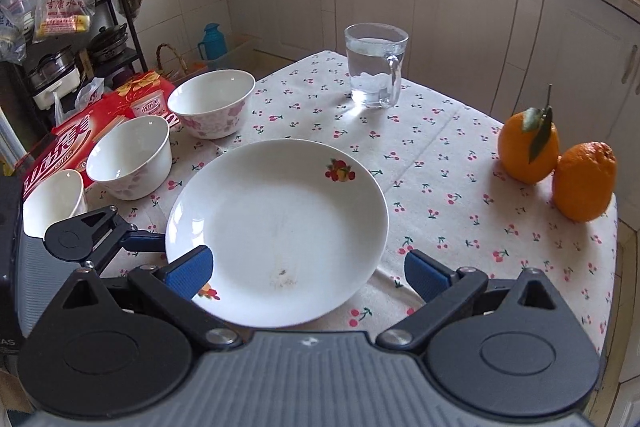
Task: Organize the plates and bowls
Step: 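Move the right tool toward the next white plate on the table, then grasp the rim of the brown-stained white plate with the right tool and lift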
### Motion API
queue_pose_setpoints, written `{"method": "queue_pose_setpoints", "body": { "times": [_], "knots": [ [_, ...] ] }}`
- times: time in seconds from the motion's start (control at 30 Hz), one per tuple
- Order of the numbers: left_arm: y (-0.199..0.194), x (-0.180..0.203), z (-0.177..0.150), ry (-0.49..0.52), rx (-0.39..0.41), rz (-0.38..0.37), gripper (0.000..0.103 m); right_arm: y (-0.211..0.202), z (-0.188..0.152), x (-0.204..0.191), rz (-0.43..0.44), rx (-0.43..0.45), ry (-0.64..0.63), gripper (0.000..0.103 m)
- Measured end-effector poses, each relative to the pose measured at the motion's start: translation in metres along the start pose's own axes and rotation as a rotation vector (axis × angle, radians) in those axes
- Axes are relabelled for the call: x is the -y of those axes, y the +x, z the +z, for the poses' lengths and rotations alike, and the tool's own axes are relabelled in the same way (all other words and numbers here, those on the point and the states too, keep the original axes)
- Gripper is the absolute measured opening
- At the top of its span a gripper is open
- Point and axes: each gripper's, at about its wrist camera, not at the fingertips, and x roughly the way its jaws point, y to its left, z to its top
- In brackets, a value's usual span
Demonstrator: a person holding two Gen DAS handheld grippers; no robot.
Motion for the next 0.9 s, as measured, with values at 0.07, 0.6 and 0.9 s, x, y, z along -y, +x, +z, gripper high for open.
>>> {"method": "queue_pose_setpoints", "body": {
  "times": [0.07,0.6,0.9],
  "knots": [
    [0.001,-0.002,0.002,-0.001,0.013,0.007,0.102,0.014,0.009,0.006,0.024,-0.021,-0.011,0.103],
    [0.009,-0.008,0.004,0.008,0.031,0.007,0.100,0.103,0.050,0.055,0.152,-0.090,0.050,0.086],
    [0.010,-0.010,0.003,0.014,0.037,-0.003,0.100,0.110,0.052,0.057,0.232,-0.102,0.068,0.074]
  ]
}}
